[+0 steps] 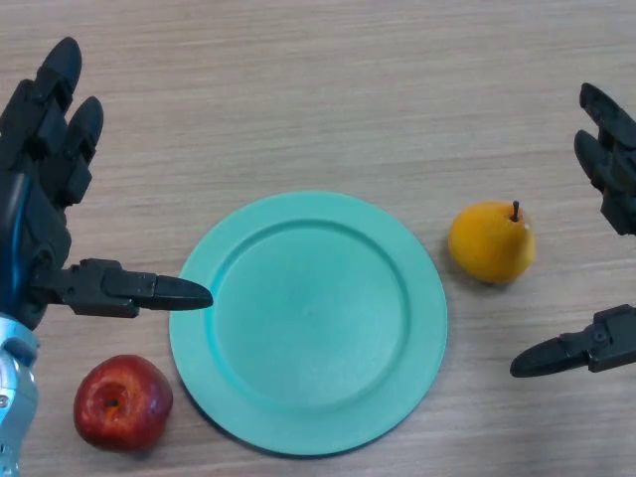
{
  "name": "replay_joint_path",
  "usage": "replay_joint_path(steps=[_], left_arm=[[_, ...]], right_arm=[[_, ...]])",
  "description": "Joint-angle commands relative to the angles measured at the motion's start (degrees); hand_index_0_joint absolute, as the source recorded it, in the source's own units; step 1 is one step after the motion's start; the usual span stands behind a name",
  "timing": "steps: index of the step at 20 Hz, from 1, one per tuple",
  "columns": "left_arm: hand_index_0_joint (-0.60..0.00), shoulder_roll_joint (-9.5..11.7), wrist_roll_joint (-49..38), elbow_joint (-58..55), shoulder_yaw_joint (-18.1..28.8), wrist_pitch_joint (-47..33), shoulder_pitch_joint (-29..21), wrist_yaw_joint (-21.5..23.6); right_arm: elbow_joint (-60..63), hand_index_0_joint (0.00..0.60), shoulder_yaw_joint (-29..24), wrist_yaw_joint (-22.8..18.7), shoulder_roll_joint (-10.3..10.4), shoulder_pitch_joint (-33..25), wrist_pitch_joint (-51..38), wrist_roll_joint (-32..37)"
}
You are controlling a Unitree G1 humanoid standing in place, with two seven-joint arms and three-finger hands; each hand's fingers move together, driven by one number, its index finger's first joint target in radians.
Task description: Pick up the yellow pear and place it on the plate
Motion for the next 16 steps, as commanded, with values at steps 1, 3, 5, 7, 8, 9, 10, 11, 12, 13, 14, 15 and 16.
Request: replay_joint_path(steps=[1, 3, 5, 7, 8, 9, 10, 11, 12, 13, 14, 15, 16], left_arm=[[0.0, 2.3, 2.1, -2.5, 3.2, -8.7, -1.8, 0.9], [0.0, 2.2, 2.1, -2.7, 3.0, -8.1, -1.8, 0.8], [0.0, 2.1, 2.0, -2.7, 3.0, -8.7, -1.7, 0.9], [0.0, 1.8, 2.5, -2.5, 2.7, -9.4, -1.4, 1.1], [0.0, 1.9, 2.5, -2.4, 2.6, -9.3, -1.5, 1.0], [0.0, 1.9, 2.5, -2.5, 2.7, -9.1, -1.6, 0.9], [0.0, 1.9, 2.6, -2.5, 2.7, -9.2, -1.7, 0.9], [0.0, 2.0, 2.2, -2.4, 2.8, -9.0, -1.9, 1.0], [0.0, 2.2, 1.8, -2.7, 2.9, -8.3, -2.0, 0.9], [0.0, 2.2, 2.1, -2.7, 2.7, -8.2, -1.9, 0.8], [0.0, 2.0, 2.4, -2.3, 2.5, -8.6, -2.1, 0.9], [0.0, 2.0, 2.6, -2.2, 2.4, -8.7, -2.1, 0.9], [0.0, 2.0, 2.8, -2.0, 2.0, -9.2, -2.6, 1.4]], right_arm=[[-2.3, 0.0, -2.8, -1.3, -1.6, -1.8, -6.3, 2.3], [-2.8, 0.0, -3.0, -1.1, -1.7, -1.7, -5.5, 3.0], [-2.9, 0.0, -3.1, -1.0, -1.7, -1.5, -5.5, 3.0], [-2.5, 0.0, -3.3, -1.0, -1.7, -1.5, -6.2, 2.9], [-2.0, 0.0, -3.6, -1.1, -1.7, -1.6, -6.1, 3.4], [-1.8, 0.0, -3.7, -1.2, -1.8, -1.8, -5.8, 3.7], [-1.0, 0.0, -3.9, -1.4, -2.1, -2.3, -5.9, 3.6], [1.2, 0.0, -3.7, -1.7, -2.4, -3.2, -7.9, 2.4], [2.1, 0.0, -3.8, -1.6, -2.7, -3.9, -7.3, 3.0], [3.6, 0.0, -3.7, -1.8, -3.0, -5.0, -8.0, 3.2], [6.5, 0.0, -2.9, -2.6, -3.3, -6.6, -9.3, 3.4], [7.7, 0.0, -2.6, -2.7, -3.4, -7.3, -9.6, 3.6], [11.6, 0.0, -1.7, -2.9, -3.8, -9.3, -11.1, 3.1]])
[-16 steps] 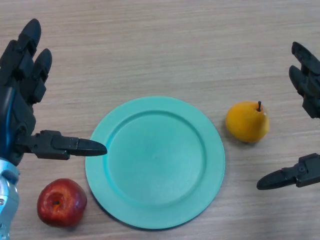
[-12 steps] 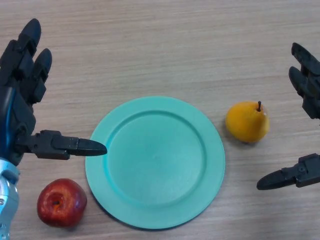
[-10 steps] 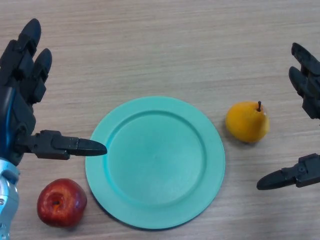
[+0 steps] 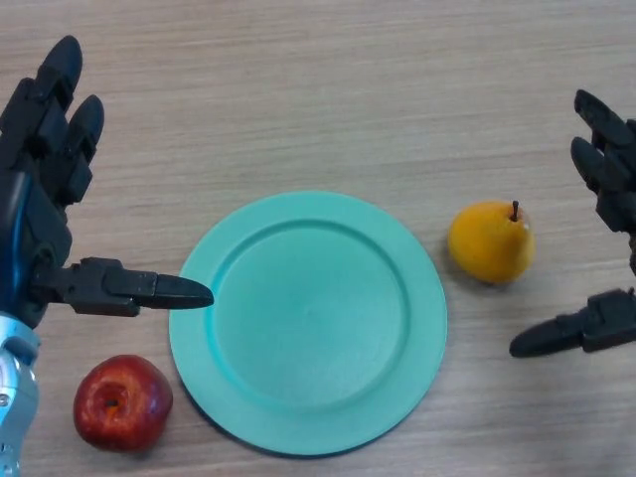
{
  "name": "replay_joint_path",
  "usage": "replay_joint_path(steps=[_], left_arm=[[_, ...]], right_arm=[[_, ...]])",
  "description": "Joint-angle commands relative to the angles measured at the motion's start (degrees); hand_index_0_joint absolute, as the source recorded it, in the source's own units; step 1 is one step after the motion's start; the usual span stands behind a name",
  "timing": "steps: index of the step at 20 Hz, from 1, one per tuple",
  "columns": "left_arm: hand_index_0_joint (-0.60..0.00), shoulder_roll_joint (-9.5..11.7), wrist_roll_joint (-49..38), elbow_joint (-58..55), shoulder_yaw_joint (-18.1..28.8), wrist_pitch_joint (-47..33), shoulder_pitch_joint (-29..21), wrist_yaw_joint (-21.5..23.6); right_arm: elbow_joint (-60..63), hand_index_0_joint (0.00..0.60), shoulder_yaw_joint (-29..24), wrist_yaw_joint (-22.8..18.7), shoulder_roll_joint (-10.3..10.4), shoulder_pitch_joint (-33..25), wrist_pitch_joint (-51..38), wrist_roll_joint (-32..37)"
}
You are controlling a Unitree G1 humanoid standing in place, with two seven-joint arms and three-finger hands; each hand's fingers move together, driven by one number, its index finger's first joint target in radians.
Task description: Pick up the yellow pear and place it on the plate
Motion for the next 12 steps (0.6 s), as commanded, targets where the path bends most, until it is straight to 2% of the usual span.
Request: replay_joint_path(steps=[1, 4, 7, 11, 12], left_arm=[[0.0, 1.9, 2.9, -2.0, 1.8, -9.5, -2.4, 1.6], [0.0, 1.7, 3.1, -1.9, 1.3, -10.0, -2.9, 2.1], [0.0, 2.0, 2.3, -2.5, 1.8, -9.4, -2.9, 1.7], [0.0, 2.2, 1.5, -3.1, 2.6, -8.4, -2.3, 0.9], [0.0, 2.4, 1.1, -3.5, 3.2, -8.0, -2.1, 0.7]], right_arm=[[1.4, 0.0, -1.4, -2.6, -2.9, -4.5, -10.3, 3.0], [13.7, 0.0, 0.1, -3.3, -3.7, -10.2, -17.7, 1.0], [21.2, 0.0, 0.6, -4.0, -4.2, -13.5, -21.5, 0.3], [31.9, 0.0, 2.2, -4.7, -3.8, -17.6, -25.2, -1.0], [36.8, 0.0, 2.9, -5.5, -3.5, -19.3, -28.4, -2.6]])
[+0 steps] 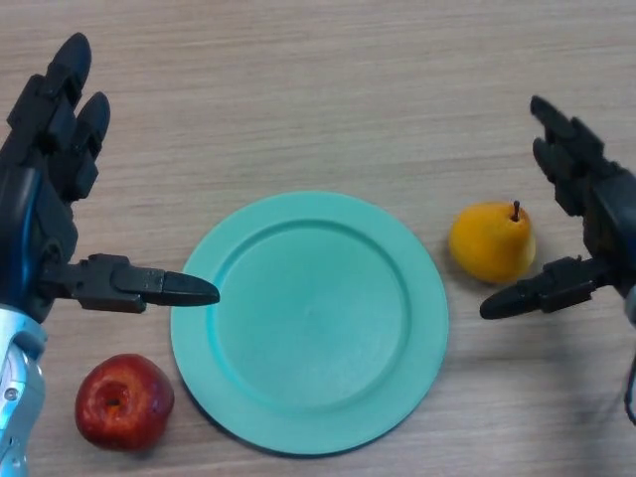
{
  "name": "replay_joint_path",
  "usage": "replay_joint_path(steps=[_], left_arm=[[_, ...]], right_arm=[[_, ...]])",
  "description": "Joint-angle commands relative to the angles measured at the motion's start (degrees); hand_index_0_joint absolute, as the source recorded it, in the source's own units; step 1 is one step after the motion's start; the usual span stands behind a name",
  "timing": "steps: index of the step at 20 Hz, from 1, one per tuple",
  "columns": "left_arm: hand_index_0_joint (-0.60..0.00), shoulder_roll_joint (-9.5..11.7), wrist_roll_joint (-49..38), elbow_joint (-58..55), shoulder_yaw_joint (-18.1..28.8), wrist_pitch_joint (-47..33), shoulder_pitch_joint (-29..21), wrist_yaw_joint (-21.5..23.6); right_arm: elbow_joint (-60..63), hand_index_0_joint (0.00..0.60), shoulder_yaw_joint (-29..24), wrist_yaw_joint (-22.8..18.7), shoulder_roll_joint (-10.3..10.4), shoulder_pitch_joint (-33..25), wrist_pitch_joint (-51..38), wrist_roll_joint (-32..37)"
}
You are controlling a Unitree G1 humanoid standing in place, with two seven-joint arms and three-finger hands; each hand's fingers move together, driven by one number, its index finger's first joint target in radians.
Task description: Pick up the yellow pear and place it on the plate
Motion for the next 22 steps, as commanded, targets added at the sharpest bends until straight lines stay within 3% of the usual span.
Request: replay_joint_path(steps=[1, 6, 12, 14, 17, 22], left_arm=[[0.0, 2.5, -0.5, -4.4, 4.2, -7.5, -1.3, 0.5], [0.0, 2.7, -0.1, -4.6, 5.6, -8.5, -0.5, 0.8], [0.0, 2.3, 1.0, -5.5, 6.8, -8.9, 1.2, 0.8], [0.0, 2.3, 1.0, -5.7, 7.0, -8.9, 1.5, 0.8], [0.0, 2.3, 0.5, -6.8, 8.2, -8.2, 2.4, 0.4], [0.0, 2.1, 1.0, -7.8, 7.6, -7.1, 2.7, 0.6]], right_arm=[[0.9, 0.0, -1.8, -2.6, -1.9, -4.6, -10.4, -0.1], [14.5, 0.0, -1.2, -4.7, -1.1, -9.3, -15.8, -0.6], [17.9, 0.0, -0.4, -3.7, 0.2, -10.1, -13.9, 1.4], [17.6, 0.3, -0.3, -3.8, 0.2, -10.1, -13.1, 1.4], [18.5, 0.6, -1.2, -6.3, 0.0, -11.5, -13.0, 1.9], [12.7, 0.6, -2.6, -6.4, -0.6, -10.1, -8.0, 9.4]])
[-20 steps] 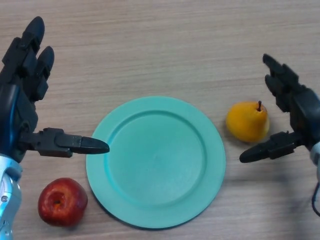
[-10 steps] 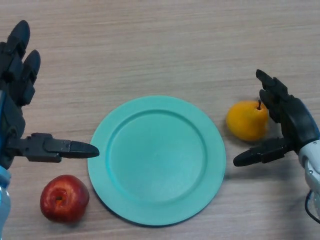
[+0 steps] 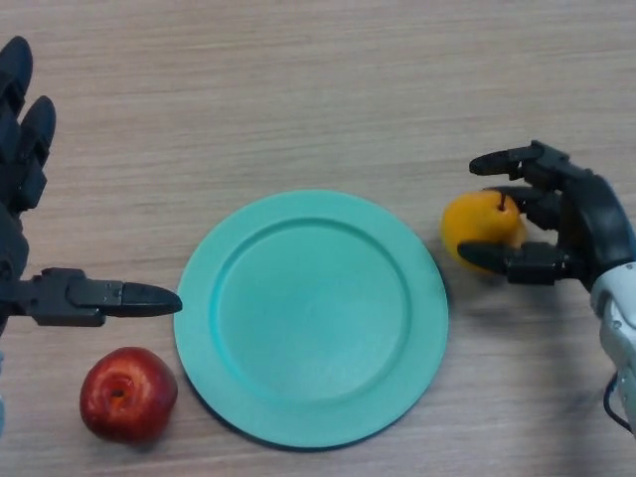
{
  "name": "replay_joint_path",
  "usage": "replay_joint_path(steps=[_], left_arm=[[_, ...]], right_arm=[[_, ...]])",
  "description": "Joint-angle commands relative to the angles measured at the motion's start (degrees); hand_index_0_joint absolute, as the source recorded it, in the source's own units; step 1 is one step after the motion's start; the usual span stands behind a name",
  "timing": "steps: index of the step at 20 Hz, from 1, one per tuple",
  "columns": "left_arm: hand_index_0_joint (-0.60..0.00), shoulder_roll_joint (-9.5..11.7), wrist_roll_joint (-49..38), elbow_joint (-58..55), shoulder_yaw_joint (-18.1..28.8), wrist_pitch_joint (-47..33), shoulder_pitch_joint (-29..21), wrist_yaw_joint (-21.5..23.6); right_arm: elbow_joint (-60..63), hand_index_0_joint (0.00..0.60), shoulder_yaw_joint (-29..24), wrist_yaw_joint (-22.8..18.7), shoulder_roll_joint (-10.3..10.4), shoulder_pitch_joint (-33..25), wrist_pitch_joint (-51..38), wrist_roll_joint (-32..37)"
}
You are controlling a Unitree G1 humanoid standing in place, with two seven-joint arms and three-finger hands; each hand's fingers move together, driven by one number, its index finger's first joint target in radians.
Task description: Pick up the yellow pear and place it on the plate
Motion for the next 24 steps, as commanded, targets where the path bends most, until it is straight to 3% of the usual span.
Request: replay_joint_path(steps=[1, 5, 8, 10, 12, 14, 18, 20, 24], left_arm=[[0.0, 1.6, 1.0, -3.9, 2.9, -6.8, -1.3, 0.3], [0.0, 1.6, 0.4, -4.1, 3.1, -6.1, -1.5, -0.4], [0.0, 1.4, 1.0, -3.5, 2.5, -7.0, -1.7, 0.0], [0.0, 1.2, 0.2, -3.5, 2.4, -6.8, -1.5, 0.0], [0.0, 1.3, -0.4, -3.7, 2.8, -6.7, -1.3, -0.4], [0.0, 1.4, -0.7, -3.7, 3.8, -6.8, -0.6, -1.1], [0.0, 1.2, -0.5, -3.2, 4.2, -7.2, -0.1, -1.1], [0.0, 1.1, -0.4, -2.9, 3.9, -7.5, -0.2, -0.9], [0.0, 1.2, -1.1, -2.4, 3.8, -7.4, -0.4, -0.9]], right_arm=[[-5.5, 0.6, -3.4, -2.1, -2.9, -2.2, -3.5, 4.2], [-17.6, 0.6, -3.2, -3.6, -2.7, 0.4, 2.6, 6.4], [-28.6, 0.6, -0.9, -5.4, -0.8, 3.1, 9.2, 3.5], [-36.1, 0.6, 2.2, -6.0, 2.0, 5.6, 13.3, 0.9], [-40.5, 0.6, 5.3, -6.5, 3.2, 7.8, 16.1, -0.8], [-44.2, 0.6, 11.9, -8.7, 3.7, 10.9, 16.0, -0.5], [-44.2, 0.6, 19.6, -10.9, 3.8, 14.6, 15.0, -1.9], [-40.2, 0.6, 23.3, -14.3, 3.8, 14.7, 11.3, -4.1], [-35.8, 0.6, 26.7, -17.7, 3.8, 14.5, 9.7, -5.4]])
